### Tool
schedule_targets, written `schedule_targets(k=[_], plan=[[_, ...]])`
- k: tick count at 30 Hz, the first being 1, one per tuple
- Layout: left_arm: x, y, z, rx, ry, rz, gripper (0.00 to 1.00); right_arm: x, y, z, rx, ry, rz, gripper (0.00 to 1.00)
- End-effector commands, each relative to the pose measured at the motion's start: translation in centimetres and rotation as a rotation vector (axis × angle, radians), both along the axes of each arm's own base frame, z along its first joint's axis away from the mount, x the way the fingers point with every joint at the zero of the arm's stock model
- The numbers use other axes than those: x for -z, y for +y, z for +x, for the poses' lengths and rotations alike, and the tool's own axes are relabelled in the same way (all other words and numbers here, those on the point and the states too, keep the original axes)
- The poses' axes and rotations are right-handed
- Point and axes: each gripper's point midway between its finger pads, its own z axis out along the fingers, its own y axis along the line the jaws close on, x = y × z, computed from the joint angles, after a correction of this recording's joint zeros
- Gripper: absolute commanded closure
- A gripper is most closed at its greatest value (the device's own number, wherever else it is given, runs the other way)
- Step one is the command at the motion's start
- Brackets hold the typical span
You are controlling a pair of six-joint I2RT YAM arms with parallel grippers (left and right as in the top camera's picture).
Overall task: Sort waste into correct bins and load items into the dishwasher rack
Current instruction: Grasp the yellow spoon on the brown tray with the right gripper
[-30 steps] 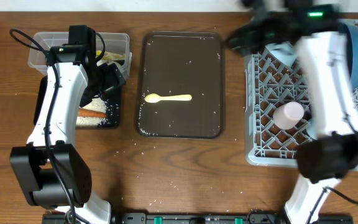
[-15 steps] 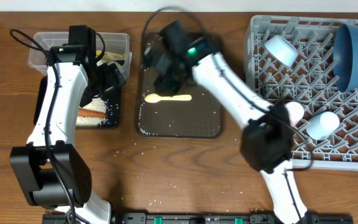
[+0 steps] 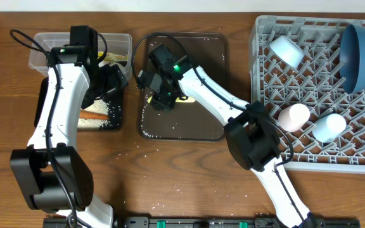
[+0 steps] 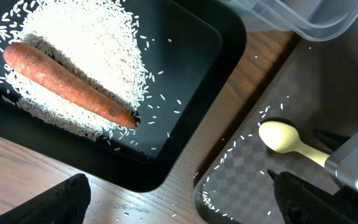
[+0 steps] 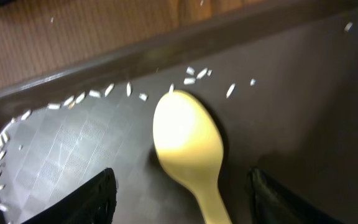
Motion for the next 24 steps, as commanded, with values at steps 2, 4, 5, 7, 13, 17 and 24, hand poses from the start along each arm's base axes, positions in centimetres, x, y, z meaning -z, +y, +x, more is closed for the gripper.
schedule_targets(k=[2, 4, 5, 7, 13, 17, 24], plan=[[0.0, 0.3, -0.1, -0.004, 0.003, 0.016, 0.04, 1.7, 0.8, -0.4, -0.025, 0.029, 0.017, 0.34], [0.0, 0.3, -0.1, -0.004, 0.003, 0.016, 0.04, 1.8, 1.0, -0.5, -0.028, 0.032, 0.028, 0.34], [0.0, 0.3, -0.1, -0.004, 0.002, 0.016, 0.04, 1.8, 1.0, -0.4, -0.026, 0.03, 0.03, 0.34], [0.0, 0.3, -0.1, -0.004, 0.003, 0.016, 0.04, 1.7, 1.1, -0.2, -0.015, 0.029, 0.036, 0.35], [0.0, 0.3, -0.1, -0.004, 0.003, 0.016, 0.03, 1.6, 0.8, 0.7, 0.019, 0.022, 0.051, 0.37], [0.0, 0.3, -0.1, -0.004, 0.003, 0.016, 0.04, 1.9, 0.3, 1.2, 0.06, 0.034, 0.054, 0.44], [0.0, 0.3, -0.1, -0.004, 0.003, 0.016, 0.03, 3.4, -0.6, 0.4, 0.079, 0.072, 0.028, 0.57]])
